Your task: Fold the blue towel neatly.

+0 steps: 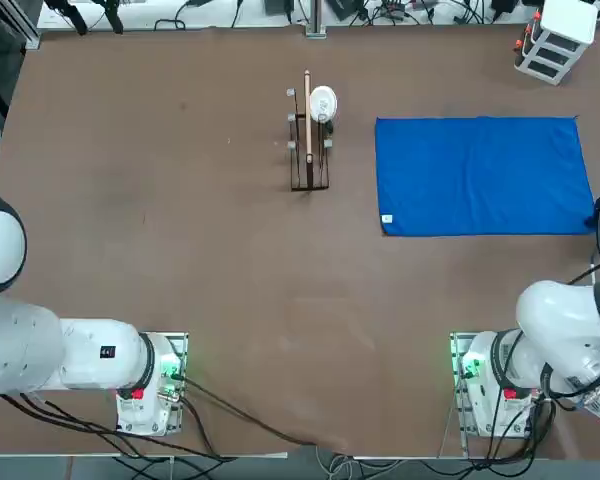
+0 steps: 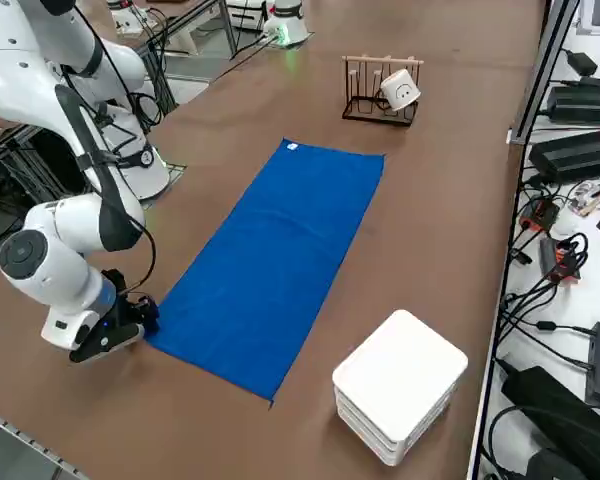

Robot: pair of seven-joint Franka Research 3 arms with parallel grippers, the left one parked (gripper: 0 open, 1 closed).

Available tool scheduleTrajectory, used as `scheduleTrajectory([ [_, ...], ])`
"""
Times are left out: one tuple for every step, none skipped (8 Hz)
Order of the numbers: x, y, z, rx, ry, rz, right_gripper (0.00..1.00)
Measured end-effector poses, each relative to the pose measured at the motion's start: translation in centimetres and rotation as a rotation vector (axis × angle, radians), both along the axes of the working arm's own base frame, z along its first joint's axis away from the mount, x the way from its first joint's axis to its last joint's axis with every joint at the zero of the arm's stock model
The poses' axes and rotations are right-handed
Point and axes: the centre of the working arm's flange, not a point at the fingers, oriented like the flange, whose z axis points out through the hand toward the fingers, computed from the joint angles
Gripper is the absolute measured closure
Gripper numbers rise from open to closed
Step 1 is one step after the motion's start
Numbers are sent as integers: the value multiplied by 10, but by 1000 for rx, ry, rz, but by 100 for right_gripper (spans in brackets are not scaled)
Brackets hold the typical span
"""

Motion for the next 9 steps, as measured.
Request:
scheduleTrajectory([
  [-1,-2,1,-3,-1,-4,46],
  [-1,-2,2,-5,-2,-4,54],
  [-1,-4,4,-8,-4,-6,74],
  [0,-3,6,-9,-6,-4,96],
  [3,-2,6,-9,-8,1,98],
  [5,0,6,-8,-10,6,98],
  [9,3,7,-7,-14,13,98],
  [13,6,9,-6,-18,21,98],
  [15,7,13,-2,-19,25,98],
])
